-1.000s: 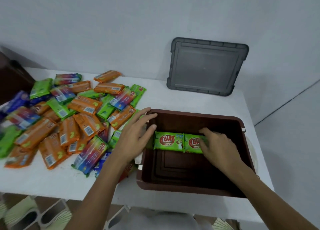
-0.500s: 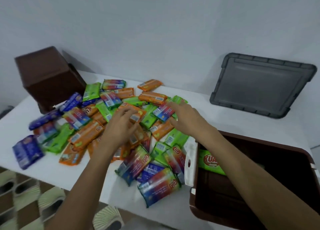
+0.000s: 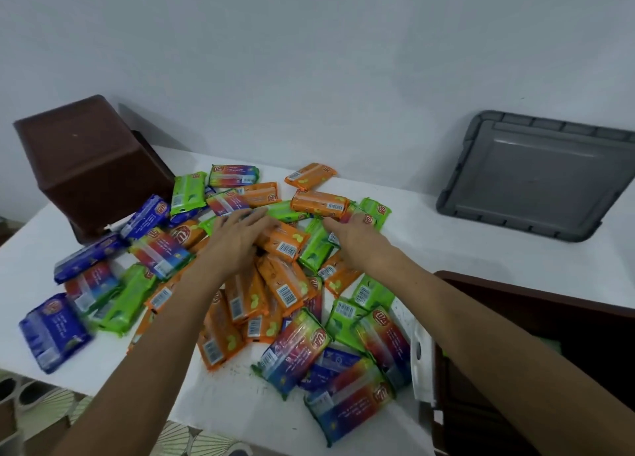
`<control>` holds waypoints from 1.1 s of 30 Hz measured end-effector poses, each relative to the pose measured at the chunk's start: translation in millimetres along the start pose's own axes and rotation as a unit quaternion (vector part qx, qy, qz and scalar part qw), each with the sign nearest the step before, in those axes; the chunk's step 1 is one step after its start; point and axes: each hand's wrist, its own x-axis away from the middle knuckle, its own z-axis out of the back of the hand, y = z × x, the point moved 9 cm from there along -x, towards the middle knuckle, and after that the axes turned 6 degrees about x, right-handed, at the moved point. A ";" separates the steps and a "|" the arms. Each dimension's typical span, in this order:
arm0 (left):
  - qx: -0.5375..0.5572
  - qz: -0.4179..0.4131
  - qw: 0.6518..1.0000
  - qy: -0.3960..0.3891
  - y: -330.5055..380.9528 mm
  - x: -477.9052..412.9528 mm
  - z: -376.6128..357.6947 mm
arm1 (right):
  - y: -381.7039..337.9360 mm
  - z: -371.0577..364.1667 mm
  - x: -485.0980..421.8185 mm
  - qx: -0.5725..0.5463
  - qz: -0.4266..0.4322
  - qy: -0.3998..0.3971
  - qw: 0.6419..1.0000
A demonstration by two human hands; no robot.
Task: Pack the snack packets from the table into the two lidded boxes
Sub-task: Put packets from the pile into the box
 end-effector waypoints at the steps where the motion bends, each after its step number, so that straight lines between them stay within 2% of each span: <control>1: 0.007 -0.016 1.000 0.008 1.1 0.2 1.2 | 0.3 4.0 2.1 0.008 0.005 0.017 1.000; 6: 0.119 -0.092 0.980 0.127 13.8 7.1 28.5 | 24.3 36.9 17.8 -0.037 -0.006 0.122 0.992; 10: 0.216 -0.117 0.952 0.185 32.8 11.5 49.0 | 54.1 63.2 42.6 -0.145 -0.001 0.182 0.973; 13: 0.272 -0.129 0.922 0.243 50.5 19.1 64.9 | 78.5 73.7 77.1 -0.277 -0.004 0.208 0.938; 15: 0.343 -0.122 0.895 0.258 63.1 25.5 70.5 | 96.3 74.8 103.8 -0.395 -0.019 0.212 0.894; 17: 0.411 -0.103 0.867 0.261 77.1 32.8 71.6 | 112.5 74.2 132.1 -0.502 -0.019 0.217 0.837; 19: 0.477 -0.093 0.838 0.250 97.7 40.9 69.6 | 130.3 71.3 163.2 -0.565 -0.018 0.220 0.795; 22: 0.548 -0.088 0.798 0.235 133.1 51.3 62.2 | 156.1 58.9 210.6 -0.607 -0.022 0.212 0.765; 26: 0.643 -0.052 0.746 0.164 179.7 60.0 37.2 | 182.7 23.1 259.3 -0.657 -0.050 0.169 0.733; 30: 0.677 -0.044 0.725 0.116 222.5 70.1 16.4 | 193.2 -21.2 280.8 -0.692 -0.069 0.116 0.709; 33: 0.648 -0.044 0.753 0.107 241.0 74.7 4.3 | 186.8 -47.3 275.7 -0.723 -0.066 0.070 0.684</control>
